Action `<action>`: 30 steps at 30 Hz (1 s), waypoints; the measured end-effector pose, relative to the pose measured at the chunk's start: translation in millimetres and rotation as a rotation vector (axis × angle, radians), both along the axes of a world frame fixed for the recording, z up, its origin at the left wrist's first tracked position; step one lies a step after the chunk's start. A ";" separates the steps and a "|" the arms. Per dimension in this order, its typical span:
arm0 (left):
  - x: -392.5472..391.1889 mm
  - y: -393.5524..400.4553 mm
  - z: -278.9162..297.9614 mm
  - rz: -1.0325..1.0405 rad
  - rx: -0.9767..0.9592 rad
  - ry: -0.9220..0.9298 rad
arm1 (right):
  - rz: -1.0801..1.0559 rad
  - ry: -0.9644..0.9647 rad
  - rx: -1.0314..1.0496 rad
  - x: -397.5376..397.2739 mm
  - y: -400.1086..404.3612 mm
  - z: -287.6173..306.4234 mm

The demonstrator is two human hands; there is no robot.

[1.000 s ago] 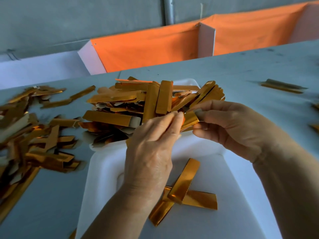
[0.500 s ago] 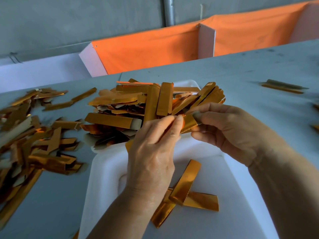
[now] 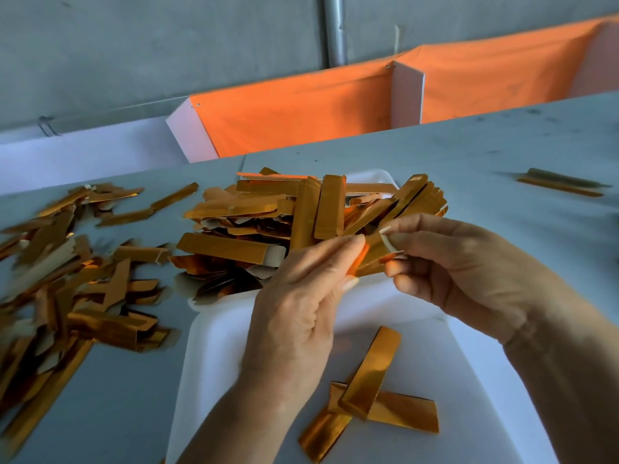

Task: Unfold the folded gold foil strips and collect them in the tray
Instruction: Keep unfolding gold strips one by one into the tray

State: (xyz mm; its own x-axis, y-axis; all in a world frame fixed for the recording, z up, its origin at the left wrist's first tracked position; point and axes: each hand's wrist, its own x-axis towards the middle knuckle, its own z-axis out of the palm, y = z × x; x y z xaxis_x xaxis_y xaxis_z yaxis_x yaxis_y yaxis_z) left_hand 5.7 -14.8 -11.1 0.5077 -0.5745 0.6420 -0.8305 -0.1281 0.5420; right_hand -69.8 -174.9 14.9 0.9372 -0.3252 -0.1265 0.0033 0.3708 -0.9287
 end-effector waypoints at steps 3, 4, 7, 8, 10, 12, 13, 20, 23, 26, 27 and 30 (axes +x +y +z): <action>0.2 2.9 1.9 -0.023 -0.011 0.140 | 0.023 -0.020 0.037 0.8 0.3 -0.6; 0.2 4.1 2.4 -0.027 -0.008 0.185 | 0.035 -0.021 0.054 0.9 0.3 -0.7; 1.4 6.7 4.0 -0.050 0.001 0.246 | 0.066 -0.021 0.100 0.4 0.4 -0.3; 1.7 7.2 4.8 -0.057 0.004 0.240 | 0.073 -0.022 0.107 0.4 0.3 -0.1; 2.7 7.8 5.4 -0.079 -0.004 0.238 | 0.092 -0.023 0.105 0.0 -0.8 -0.1; 3.1 8.7 5.5 -0.093 -0.017 0.263 | 0.117 -0.023 0.104 0.2 -1.7 -0.7; 3.2 9.1 5.7 -0.096 -0.021 0.282 | 0.125 -0.023 0.105 0.4 -2.1 -1.1; 5.2 11.4 5.7 -0.134 -0.011 0.331 | 0.172 -0.062 0.048 0.0 -7.8 -2.2; 5.1 12.0 6.3 -0.150 -0.002 0.327 | 0.188 -0.073 -0.028 -1.0 -9.6 -1.7; 5.2 12.7 6.2 -0.156 0.015 0.318 | 0.185 -0.074 -0.128 -1.1 -9.9 -2.2; 5.1 12.9 5.9 -0.155 0.023 0.309 | 0.181 -0.073 -0.159 -0.9 -10.0 -2.5; 5.5 13.3 5.4 -0.140 0.050 0.314 | 0.161 -0.089 -0.218 0.4 -9.1 -3.4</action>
State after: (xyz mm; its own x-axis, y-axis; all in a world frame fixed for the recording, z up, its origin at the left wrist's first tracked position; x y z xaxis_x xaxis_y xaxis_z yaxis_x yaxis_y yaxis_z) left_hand 11.2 -1.5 -5.7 0.5902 -0.6790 0.4367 -0.6359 -0.0577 0.7696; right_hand -69.4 -184.0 11.5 0.9832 -0.1820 0.0153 0.0459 0.1650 -0.9852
